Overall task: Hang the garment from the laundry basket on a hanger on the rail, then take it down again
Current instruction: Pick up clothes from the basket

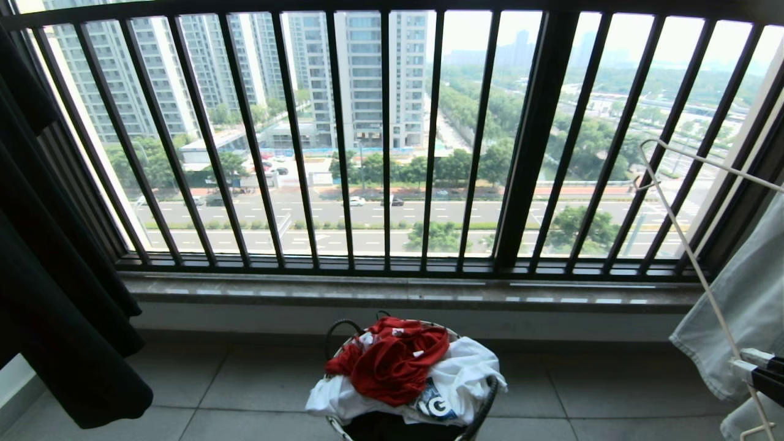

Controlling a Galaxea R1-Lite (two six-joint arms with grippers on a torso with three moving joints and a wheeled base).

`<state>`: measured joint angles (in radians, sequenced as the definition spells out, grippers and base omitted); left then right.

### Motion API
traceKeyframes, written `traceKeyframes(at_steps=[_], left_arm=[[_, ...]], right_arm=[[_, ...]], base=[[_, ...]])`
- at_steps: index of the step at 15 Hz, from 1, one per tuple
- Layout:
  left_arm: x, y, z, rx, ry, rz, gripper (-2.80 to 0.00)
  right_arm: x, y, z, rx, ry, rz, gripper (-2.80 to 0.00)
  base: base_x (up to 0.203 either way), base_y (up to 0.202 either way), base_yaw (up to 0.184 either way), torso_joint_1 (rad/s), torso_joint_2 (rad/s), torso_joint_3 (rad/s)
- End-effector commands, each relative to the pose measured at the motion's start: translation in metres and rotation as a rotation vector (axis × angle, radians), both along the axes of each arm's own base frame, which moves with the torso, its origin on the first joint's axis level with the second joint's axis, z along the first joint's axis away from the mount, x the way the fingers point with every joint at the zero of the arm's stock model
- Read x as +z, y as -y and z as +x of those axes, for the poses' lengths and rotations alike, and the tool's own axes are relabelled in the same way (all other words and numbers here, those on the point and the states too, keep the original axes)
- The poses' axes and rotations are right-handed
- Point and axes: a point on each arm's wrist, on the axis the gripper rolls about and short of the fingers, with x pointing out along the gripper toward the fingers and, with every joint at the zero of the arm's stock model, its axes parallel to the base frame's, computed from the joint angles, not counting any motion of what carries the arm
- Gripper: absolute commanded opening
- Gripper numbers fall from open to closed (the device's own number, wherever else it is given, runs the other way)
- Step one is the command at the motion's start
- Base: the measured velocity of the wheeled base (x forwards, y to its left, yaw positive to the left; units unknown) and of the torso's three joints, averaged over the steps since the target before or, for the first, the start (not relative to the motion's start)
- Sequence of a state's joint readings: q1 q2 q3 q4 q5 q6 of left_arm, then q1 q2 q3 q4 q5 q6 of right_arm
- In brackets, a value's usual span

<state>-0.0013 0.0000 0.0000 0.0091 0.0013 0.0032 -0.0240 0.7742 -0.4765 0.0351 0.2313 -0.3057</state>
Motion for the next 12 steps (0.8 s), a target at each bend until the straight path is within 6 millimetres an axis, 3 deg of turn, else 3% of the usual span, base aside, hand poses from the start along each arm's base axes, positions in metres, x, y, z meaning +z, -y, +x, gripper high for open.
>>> traceKeyframes(at_steps=[1,5,12], left_arm=[[0.0000,0.0000,0.0000,0.000,0.000,0.000,-2.80],[0.0000,0.0000,0.0000,0.000,0.000,0.000,-2.80],[0.0001,0.0000,0.0000,0.000,0.001,0.000,-2.80]], right_arm=[[-0.0026,-0.0002,-0.0028,0.004,0.001,0.000,-2.80],[-0.0039,-0.0003,-0.0061,0.005,0.010,0.000,-2.80],[-0.0050,-0.0004,-0.0111,0.003,0.025,0.001,-2.80]], base=[[0.000,0.000,0.000,0.000,0.00,0.000],[0.000,0.000,0.000,0.001,0.00,-0.052],[0.000,0.000,0.000,0.002,0.00,-0.189]])
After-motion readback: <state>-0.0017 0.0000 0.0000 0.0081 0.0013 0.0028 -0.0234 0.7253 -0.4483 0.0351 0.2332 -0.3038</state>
